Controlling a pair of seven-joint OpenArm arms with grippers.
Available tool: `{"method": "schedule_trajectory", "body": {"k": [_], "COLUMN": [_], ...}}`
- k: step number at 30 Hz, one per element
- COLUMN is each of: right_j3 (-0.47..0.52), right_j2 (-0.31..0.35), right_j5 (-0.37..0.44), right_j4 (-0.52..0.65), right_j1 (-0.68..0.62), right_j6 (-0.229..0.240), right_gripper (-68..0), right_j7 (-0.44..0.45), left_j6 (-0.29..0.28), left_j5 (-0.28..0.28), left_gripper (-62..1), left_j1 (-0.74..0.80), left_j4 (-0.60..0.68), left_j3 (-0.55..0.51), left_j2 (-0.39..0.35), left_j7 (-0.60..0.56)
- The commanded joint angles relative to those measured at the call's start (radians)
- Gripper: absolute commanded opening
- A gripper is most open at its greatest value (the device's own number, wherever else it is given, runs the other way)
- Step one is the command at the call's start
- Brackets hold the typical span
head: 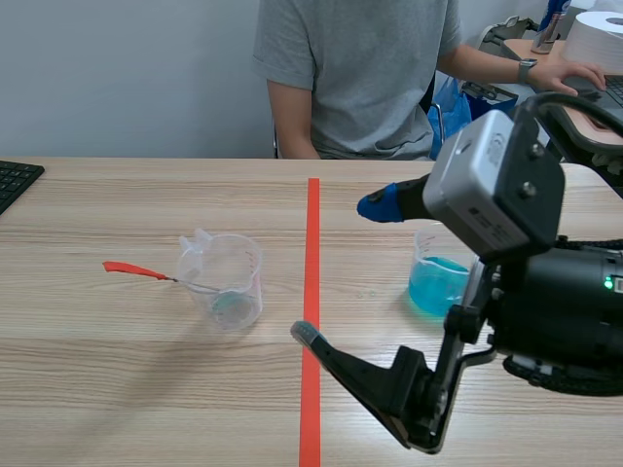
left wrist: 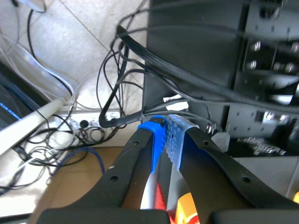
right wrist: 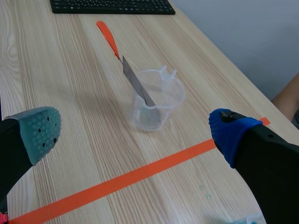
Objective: Do the redox reaction experiment.
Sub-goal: 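Lift the metal plate out of the left beaker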
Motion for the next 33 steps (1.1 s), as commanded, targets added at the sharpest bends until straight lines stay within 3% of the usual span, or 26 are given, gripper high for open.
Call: {"method": "schedule_trajectory", "body": {"k": [1, 4, 9, 15, 21, 33], "right_j3": [-0.016, -0.082, -0.202, -0.341, -0.433, -0.570], "right_j2": [0.004, 0.004, -0.008, -0.073, -0.159, -0.343], "right_j5": [-0.019, -0.086, -0.198, -0.270, -0.314, -0.366], "right_j4": [0.024, 0.024, 0.023, 0.023, -0.043, -0.284], "right_j1": [0.040, 0.080, 0.137, 0.187, 0.235, 0.367], "right_j6": [-0.013, -0.060, -0.125, -0.217, -0.272, -0.333], "right_gripper": [0.4, 0.4, 0.4, 0.4, 0.4, 0.4], "right_j7": [0.022, 0.026, 0.041, 0.021, -0.013, -0.009], "left_j6": [0.027, 0.082, 0.122, 0.133, 0.133, 0.133], "left_j5": [0.035, 0.097, 0.154, 0.154, 0.154, 0.154], "left_gripper": [-58.6, -58.6, -58.6, -58.6, -58.6, -58.6], "left_j1": [-0.004, -0.027, -0.045, -0.045, -0.045, -0.045], "left_j4": [0.016, 0.003, -0.019, -0.019, -0.019, -0.019], "left_j3": [0.013, 0.048, 0.090, 0.093, 0.093, 0.093], "left_j2": [0.001, -0.002, -0.024, -0.029, -0.029, -0.029], "left_j7": [-0.027, -0.043, -0.056, -0.057, -0.057, -0.076]}}
